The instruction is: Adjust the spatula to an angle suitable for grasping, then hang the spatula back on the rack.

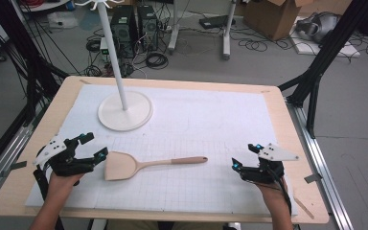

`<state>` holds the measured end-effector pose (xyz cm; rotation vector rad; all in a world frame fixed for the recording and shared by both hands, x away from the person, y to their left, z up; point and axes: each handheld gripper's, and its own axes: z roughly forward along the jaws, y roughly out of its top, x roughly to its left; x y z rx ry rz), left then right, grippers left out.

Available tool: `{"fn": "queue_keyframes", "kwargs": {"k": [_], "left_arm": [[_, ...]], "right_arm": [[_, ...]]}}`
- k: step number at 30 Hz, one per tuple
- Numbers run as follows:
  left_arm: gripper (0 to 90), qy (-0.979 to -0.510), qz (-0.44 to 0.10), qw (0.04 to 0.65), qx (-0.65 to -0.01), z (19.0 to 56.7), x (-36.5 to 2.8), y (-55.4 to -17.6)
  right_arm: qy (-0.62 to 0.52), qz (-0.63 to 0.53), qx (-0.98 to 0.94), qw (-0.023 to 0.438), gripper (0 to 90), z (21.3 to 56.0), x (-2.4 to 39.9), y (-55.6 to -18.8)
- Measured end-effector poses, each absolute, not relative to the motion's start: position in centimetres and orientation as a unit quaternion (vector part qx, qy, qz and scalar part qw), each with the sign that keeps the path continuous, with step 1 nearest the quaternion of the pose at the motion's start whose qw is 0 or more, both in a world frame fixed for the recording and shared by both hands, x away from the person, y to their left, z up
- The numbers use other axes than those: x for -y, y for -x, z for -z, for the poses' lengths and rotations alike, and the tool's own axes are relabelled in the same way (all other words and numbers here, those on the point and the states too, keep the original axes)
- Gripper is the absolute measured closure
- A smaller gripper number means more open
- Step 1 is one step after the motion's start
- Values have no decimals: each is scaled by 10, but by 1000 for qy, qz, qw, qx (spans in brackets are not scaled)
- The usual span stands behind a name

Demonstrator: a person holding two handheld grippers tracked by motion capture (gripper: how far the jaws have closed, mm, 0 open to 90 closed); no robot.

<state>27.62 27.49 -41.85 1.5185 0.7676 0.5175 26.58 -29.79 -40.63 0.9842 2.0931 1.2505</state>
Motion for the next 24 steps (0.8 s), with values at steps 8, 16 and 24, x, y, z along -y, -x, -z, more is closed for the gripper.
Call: {"fn": "queue_keyframes", "kwargs": {"k": [8,16,24], "left_arm": [[158,-673,-214,625,-331,420,-264,-279],[166,-709,-198,606,-302,411,-252,-283],[222,-773,-156,564,-246,395,-221,-292]], "right_arm": [[-383,-453,-763,258,197,410,319,-262],[-372,-459,-767,251,196,409,306,-269],[-353,-464,-775,245,196,408,294,-272]]}}
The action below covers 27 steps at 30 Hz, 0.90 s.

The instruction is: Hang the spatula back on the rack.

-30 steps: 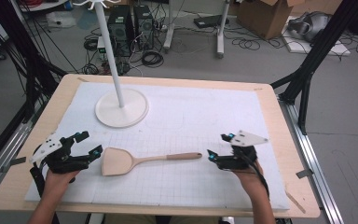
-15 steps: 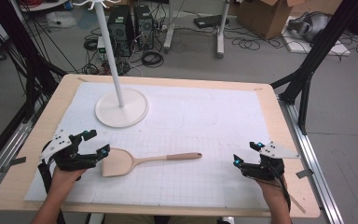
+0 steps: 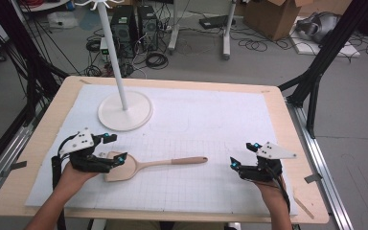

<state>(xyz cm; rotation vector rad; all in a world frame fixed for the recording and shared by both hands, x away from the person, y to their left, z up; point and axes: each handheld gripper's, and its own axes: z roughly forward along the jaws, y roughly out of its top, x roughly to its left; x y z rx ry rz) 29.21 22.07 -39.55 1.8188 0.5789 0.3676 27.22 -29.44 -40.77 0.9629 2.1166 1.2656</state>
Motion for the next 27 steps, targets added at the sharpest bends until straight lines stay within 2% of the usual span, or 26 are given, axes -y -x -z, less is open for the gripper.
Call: {"fn": "queue_keyframes", "kwargs": {"k": [10,15,27], "left_arm": [[283,-843,-100,493,-189,396,-166,-312],[332,-861,-76,469,-184,399,-155,-316],[455,-913,-19,364,-185,416,-120,-338]], "right_arm": [[-345,-459,-784,237,195,409,290,-271],[-341,-457,-787,234,196,410,288,-272],[-337,-451,-794,229,196,412,284,-274]]}}
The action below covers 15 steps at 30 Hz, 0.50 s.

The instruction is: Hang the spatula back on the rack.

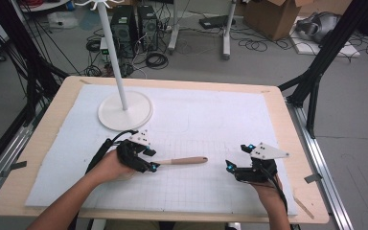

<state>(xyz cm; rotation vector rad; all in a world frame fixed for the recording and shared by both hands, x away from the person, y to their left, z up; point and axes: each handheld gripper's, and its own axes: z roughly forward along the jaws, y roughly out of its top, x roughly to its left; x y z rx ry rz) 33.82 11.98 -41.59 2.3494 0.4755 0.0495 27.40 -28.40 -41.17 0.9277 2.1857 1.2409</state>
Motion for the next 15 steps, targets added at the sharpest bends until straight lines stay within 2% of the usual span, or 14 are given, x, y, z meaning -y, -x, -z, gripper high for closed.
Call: {"fn": "queue_keyframes", "kwargs": {"k": [5,15], "left_arm": [[492,-918,-10,351,-186,420,-117,-341],[576,-936,-29,314,-157,427,-108,-336]], "right_arm": [[-336,-451,-795,229,196,412,285,-274],[-334,-451,-796,229,196,412,285,-274]]}}
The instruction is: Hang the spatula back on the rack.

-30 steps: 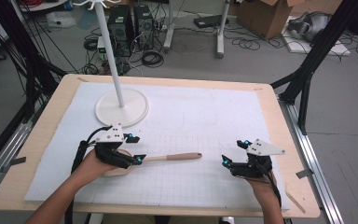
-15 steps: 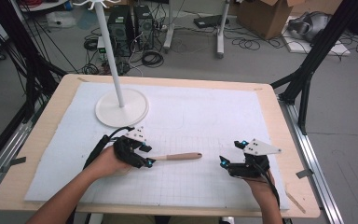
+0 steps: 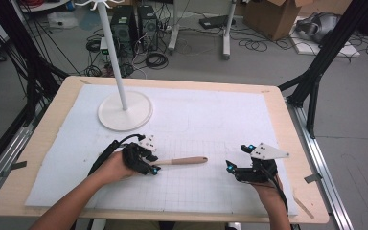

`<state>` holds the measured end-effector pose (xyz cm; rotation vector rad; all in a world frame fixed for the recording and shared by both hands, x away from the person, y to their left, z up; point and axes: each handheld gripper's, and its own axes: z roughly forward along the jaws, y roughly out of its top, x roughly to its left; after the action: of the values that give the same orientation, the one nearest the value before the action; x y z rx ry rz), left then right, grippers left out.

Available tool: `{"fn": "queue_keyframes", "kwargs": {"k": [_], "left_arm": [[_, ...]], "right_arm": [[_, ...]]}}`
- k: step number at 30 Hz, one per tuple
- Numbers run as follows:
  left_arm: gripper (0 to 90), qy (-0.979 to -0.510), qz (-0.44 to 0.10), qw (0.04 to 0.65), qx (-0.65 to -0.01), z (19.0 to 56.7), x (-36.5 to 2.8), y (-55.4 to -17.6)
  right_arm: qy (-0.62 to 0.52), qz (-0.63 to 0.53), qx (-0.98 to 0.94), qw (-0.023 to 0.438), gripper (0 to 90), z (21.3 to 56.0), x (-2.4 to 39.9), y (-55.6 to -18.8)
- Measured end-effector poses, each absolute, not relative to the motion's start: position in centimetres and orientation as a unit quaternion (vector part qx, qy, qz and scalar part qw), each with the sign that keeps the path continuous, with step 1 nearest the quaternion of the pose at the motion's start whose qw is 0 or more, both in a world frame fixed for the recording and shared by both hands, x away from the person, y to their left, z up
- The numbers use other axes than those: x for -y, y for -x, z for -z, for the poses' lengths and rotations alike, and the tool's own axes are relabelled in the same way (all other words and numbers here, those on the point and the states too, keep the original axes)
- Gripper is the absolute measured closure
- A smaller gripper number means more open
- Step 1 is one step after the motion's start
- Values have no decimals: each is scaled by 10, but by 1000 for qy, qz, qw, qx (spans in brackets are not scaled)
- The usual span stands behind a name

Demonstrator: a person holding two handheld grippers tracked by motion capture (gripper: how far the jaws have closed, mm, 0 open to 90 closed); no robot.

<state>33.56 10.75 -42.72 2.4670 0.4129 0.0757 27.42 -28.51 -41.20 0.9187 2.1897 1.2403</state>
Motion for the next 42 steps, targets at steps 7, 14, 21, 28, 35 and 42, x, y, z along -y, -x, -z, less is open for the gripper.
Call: {"fn": "queue_keyframes", "kwargs": {"k": [7,14,21,28,35,42], "left_arm": [[740,-941,-45,306,-141,426,-107,-334],[782,-941,-41,295,-164,422,-110,-337],[782,-925,-41,329,-187,412,-120,-339],[781,-890,-27,395,-226,397,-139,-343],[780,-865,-14,441,-239,388,-152,-344],[781,-849,-25,471,-238,380,-160,-341]], "right_arm": [[-342,-443,-795,233,196,413,285,-274],[-343,-445,-794,234,196,412,286,-274],[-346,-450,-790,233,196,414,287,-274],[-342,-449,-793,228,196,418,282,-275],[-339,-451,-794,227,196,417,277,-277],[-330,-454,-796,226,196,417,270,-279]]}}
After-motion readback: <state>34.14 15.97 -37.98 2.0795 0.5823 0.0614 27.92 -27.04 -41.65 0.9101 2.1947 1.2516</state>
